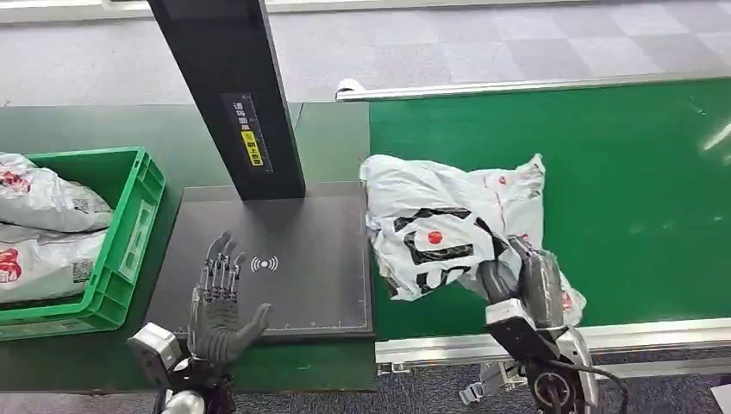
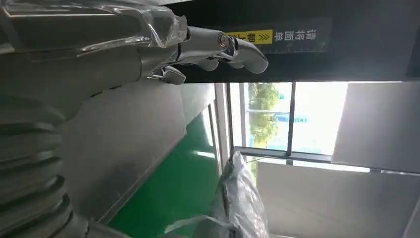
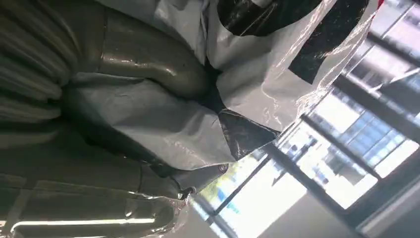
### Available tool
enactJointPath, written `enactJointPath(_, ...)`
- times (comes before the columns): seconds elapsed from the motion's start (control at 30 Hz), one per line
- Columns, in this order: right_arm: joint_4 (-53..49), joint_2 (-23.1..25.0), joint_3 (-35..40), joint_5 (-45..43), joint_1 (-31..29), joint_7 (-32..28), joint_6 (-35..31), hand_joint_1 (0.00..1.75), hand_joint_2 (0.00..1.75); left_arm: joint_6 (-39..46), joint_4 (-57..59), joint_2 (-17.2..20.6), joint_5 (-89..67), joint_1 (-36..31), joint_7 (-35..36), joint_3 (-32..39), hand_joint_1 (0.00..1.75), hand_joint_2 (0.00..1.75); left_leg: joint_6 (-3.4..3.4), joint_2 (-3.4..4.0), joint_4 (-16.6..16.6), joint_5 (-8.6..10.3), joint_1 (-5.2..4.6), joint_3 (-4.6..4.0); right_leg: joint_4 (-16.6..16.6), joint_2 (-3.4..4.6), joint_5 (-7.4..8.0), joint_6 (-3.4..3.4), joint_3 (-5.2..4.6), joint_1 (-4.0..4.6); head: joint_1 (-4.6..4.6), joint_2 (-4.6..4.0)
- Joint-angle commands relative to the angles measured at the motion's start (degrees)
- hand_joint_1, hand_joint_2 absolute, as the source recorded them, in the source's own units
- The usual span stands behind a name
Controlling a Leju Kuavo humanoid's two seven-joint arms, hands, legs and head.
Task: Moved the parcel from conveyor to table for the left to box.
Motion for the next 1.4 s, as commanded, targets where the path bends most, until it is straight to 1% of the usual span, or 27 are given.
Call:
enactJointPath(0.03,29.3,2.8,13.3,-0.6,-17.2,-0.8,4.5,1.75,1.75,1.6,6.9,1.5,-0.4,-4.1,1.8,1.0,0.0,1.75,-0.08,0.47,-0.2,0.13,0.03,0.24,-0.2,0.39,0.27,-0.1,0.08,0.04,-0.02,0.0)
enactJointPath(0.13,35.5,5.3,18.2,-2.2,-21.6,-0.8,6.8,1.75,1.75,3.9,7.9,2.6,-0.5,-4.9,3.1,1.5,0.0,1.75,-0.07,0.44,-0.1,0.14,0.01,0.22,-0.1,0.37,0.21,-0.1,0.08,0.02,-0.02,0.0)
enactJointPath(0.2,36.5,6.3,19.8,-2.5,-22.0,-0.5,7.3,1.75,1.75,4.4,8.1,2.9,-0.3,-5.0,3.1,2.1,0.0,1.75,-0.11,0.5,-0.2,0.14,0.02,0.24,-0.1,0.41,0.22,-0.15,0.06,0.03,-0.02,0.0)
enactJointPath(0.23,37.6,6.8,21.0,-2.6,-22.0,-0.2,8.1,1.75,1.75,4.8,8.0,2.8,0.0,-5.0,3.1,2.6,0.0,1.75,-0.09,0.33,-0.1,0.12,0.02,0.23,0.0,0.27,0.15,-0.12,0.11,0.03,-0.02,0.0)
enactJointPath(0.33,39.9,7.9,23.8,-3.2,-22.3,-0.1,8.7,1.75,1.75,5.0,7.7,2.7,0.1,-5.1,3.1,3.0,0.0,1.75,-0.08,0.21,-0.1,0.12,0.05,0.21,0.0,0.16,0.11,-0.11,0.12,0.07,-0.02,0.0)
enactJointPath(0.37,42.0,8.5,24.9,-4.0,-23.0,-0.4,8.7,1.75,1.75,5.1,7.9,2.6,0.1,-5.3,3.1,3.0,0.0,1.75,-0.09,0.27,-0.1,0.12,0.07,0.25,-0.1,0.19,0.13,-0.13,0.14,0.09,-0.02,0.0)
enactJointPath(0.4,43.4,9.0,25.9,-4.1,-23.3,-0.4,8.8,1.75,1.75,5.2,7.9,2.5,0.1,-5.4,3.2,2.9,0.0,1.75,-0.06,0.15,-0.1,0.12,0.06,0.13,0.0,0.11,0.1,-0.09,0.07,0.07,-0.02,0.0)
enactJointPath(0.43,45.0,9.5,26.7,-4.8,-23.9,-0.6,9.5,1.75,1.75,5.4,8.0,2.4,-0.1,-5.6,3.4,2.7,0.0,1.75,-0.08,0.25,-0.1,0.13,0.07,0.21,-0.1,0.17,0.12,-0.12,0.11,0.08,-0.02,0.0)
enactJointPath(0.5,46.5,10.2,27.3,-5.2,-24.3,-0.9,9.6,1.75,1.75,5.6,8.1,2.2,-0.3,-5.7,3.5,2.5,0.0,1.75,-0.06,0.14,-0.1,0.13,0.05,0.06,0.0,0.09,0.09,-0.1,0.01,0.06,-0.02,0.0)
enactJointPath(0.67,50.4,12.3,29.8,-6.3,-26.0,-1.2,10.7,1.75,1.75,8.1,8.5,2.7,-1.2,-6.3,3.7,3.0,0.0,1.75,-0.07,0.12,0.0,0.14,0.06,0.05,0.0,0.06,0.09,-0.12,0.01,0.06,0.0,0.0)
enactJointPath(0.73,53.9,13.3,30.9,-6.7,-27.5,-0.3,11.7,1.75,1.75,10.3,8.3,2.9,-2.1,-6.4,3.7,4.1,0.0,1.75,-0.09,0.14,-0.1,0.14,0.06,0.05,0.0,0.07,0.1,-0.13,-0.01,0.06,-0.02,0.0)
enactJointPath(0.8,56.5,13.9,31.4,-7.0,-28.3,-0.7,11.4,1.75,1.75,10.3,8.1,3.1,-2.0,-6.4,3.8,4.5,0.0,1.75,-0.12,0.15,-0.1,0.16,0.08,0.11,0.0,0.06,0.12,-0.16,0.03,0.09,0.0,0.0)
enactJointPath(0.83,58.9,14.1,32.3,-7.2,-29.1,-0.2,12.1,1.22,1.75,11.1,7.8,3.1,-2.4,-6.2,3.7,5.0,0.0,1.75,-0.09,0.11,-0.1,0.16,0.05,0.1,0.0,0.04,0.1,-0.14,0.03,0.07,-0.02,0.0)
enactJointPath(0.87,60.1,14.3,32.7,-7.3,-29.2,0.1,12.1,0.52,1.75,11.6,7.5,3.1,-2.6,-5.9,3.6,5.3,0.0,1.75,-0.08,0.12,-0.1,0.13,0.06,0.1,0.0,0.07,0.09,-0.12,0.03,0.07,-0.02,0.0)
enactJointPath(0.9,61.3,14.6,32.8,-7.5,-29.5,0.0,12.0,0.0,1.75,11.7,7.1,3.1,-2.7,-5.7,3.7,5.6,0.0,1.75,-0.09,0.14,-0.1,0.15,0.06,0.14,-0.1,0.06,0.1,-0.13,0.07,0.08,0.0,0.0)
enactJointPath(0.93,63.1,14.7,32.9,-7.9,-29.7,-0.3,11.9,0.0,1.75,12.1,6.6,3.0,-3.0,-5.2,3.7,6.1,0.0,1.75,-0.07,0.1,-0.1,0.14,0.07,0.11,0.0,0.03,0.09,-0.11,0.06,0.08,-0.02,0.0)
enactJointPath(1.17,64.5,14.5,32.8,-8.2,-29.4,-0.1,11.7,0.0,1.75,13.1,6.2,3.0,-3.3,-4.6,3.8,6.9,0.0,1.75,-0.05,0.05,-0.1,0.14,0.06,0.05,0.0,-0.01,0.07,-0.09,0.03,0.07,0.0,0.0)
enactJointPath(1.4,64.9,13.5,31.1,-9.2,-29.2,-0.9,10.4,0.0,1.75,19.5,5.3,3.6,-11.3,-3.1,4.5,9.6,0.0,1.75,-0.09,0.0,-0.1,0.16,0.07,0.13,-0.1,-0.08,0.07,-0.13,0.1,0.09,0.0,0.0)
